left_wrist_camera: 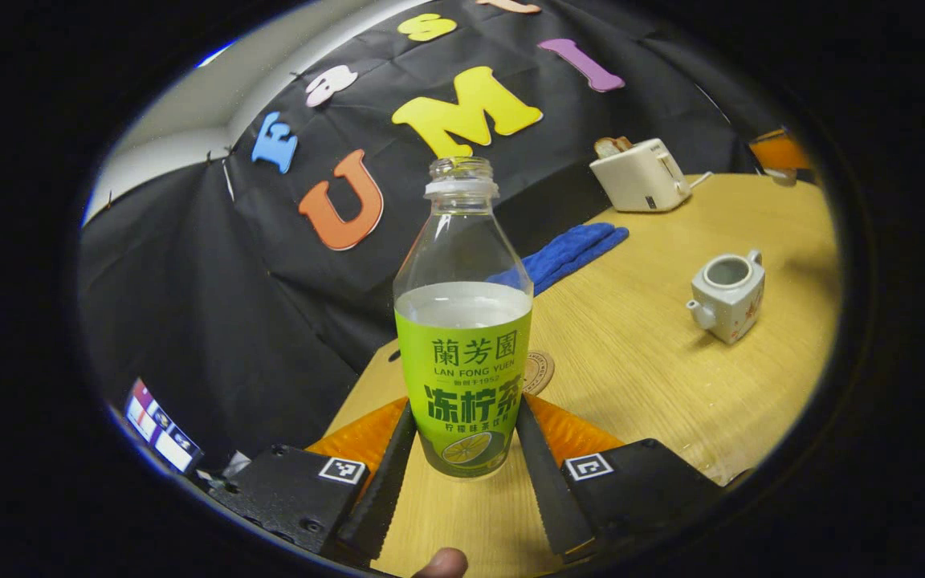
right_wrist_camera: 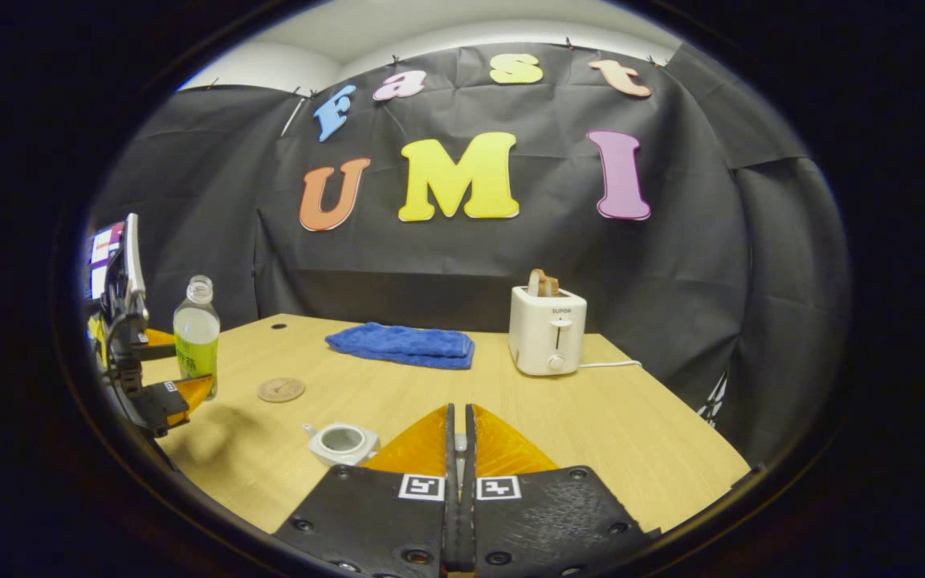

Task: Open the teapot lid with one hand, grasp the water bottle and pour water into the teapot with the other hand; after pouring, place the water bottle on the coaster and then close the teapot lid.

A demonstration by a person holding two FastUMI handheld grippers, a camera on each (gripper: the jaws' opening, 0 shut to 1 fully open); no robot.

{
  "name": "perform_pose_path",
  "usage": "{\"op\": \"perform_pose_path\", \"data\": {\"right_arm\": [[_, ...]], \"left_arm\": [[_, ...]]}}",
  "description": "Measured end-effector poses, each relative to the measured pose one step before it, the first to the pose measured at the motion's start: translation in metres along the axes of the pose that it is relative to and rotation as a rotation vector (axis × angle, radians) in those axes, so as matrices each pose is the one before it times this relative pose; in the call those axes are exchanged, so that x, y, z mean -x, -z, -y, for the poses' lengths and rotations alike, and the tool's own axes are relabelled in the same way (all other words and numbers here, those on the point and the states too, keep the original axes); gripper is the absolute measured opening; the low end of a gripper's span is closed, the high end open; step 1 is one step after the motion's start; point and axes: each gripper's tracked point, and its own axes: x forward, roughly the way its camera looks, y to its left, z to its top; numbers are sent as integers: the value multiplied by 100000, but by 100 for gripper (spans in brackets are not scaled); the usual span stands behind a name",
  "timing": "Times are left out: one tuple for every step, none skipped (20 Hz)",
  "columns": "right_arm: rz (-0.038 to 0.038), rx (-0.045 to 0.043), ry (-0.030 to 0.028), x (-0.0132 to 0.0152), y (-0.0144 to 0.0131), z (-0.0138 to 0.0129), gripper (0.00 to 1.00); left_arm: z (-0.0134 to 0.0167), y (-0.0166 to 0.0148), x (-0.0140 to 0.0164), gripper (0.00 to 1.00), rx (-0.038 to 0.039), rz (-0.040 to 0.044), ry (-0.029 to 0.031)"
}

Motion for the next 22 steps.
{"op": "perform_pose_path", "data": {"right_arm": [[301, -285, 131, 181, 85, 375, 0], [115, -267, -119, 149, -66, 370, 0], [224, -318, -9, 60, 106, 271, 0], [-4, -247, -98, 154, 72, 309, 0], [-45, -211, -71, 66, 272, 294, 0], [-267, -192, -113, 86, 84, 330, 0], [-94, -67, 75, 71, 205, 368, 0], [-108, -42, 159, 105, 78, 326, 0], [-192, -267, 115, 57, 223, 419, 0], [-130, -441, 152, -1, 92, 381, 0], [-71, -212, 293, -19, 129, 290, 0], [-125, -248, 152, 89, 113, 309, 0], [-104, -383, 65, -25, 195, 270, 0], [-140, -234, -183, -17, 107, 183, 0], [-95, -90, -12, 72, 211, 119, 0], [-176, -201, -238, 20, 187, 141, 0], [-131, -227, -98, -54, 157, 67, 0], [-79, -240, -286, 36, 51, 25, 0], [17, -228, -50, 28, 135, 151, 0], [28, -203, -43, 30, 37, 122, 0], [44, -336, -41, 21, 162, 142, 0], [-159, -138, 70, 73, 70, 155, 0]], "left_arm": [[266, -128, 70, 75, -6259, 89, -203], [138, -194, -96, 75, -7289, -324, -218], [-57, -359, -89, 75, -7416, 456, -415], [-72, -633, -97, 75, -6535, 581, -395], [105, -390, -25, 75, -5904, 448, -39], [143, -422, -167, 75, -5370, 569, 321], [284, -345, 14, 74, -5176, -38, 696], [222, -508, -22, 74, -4748, 448, 607], [124, -450, -106, 75, -4454, 237, 560], [219, -296, -147, 75, -4155, -475, 1116], [282, -110, -50, 74, -4374, -585, 946], [150, 14, -123, 74, -4332, -1148, 460], [15, 96, 220, 74, -3963, -1041, 347], [92, 116, 13, 74, -3472, -1843, 298], [184, 130, -53, 74, -3400, -1236, 553], [86, -113, -31, 75, -2739, -737, 611], [-110, -144, -64, 75, -2284, -601, 132], [-318, -284, -46, 74, -2380, 22, -477], [-337, -266, 24, 75, -2468, -11, -1124], [-227, -299, 27, 74, -2450, -513, -933], [-64, -206, -45, 75, -2087, -125, -173], [19, -361, 46, 74, -1981, -75, 381]]}}
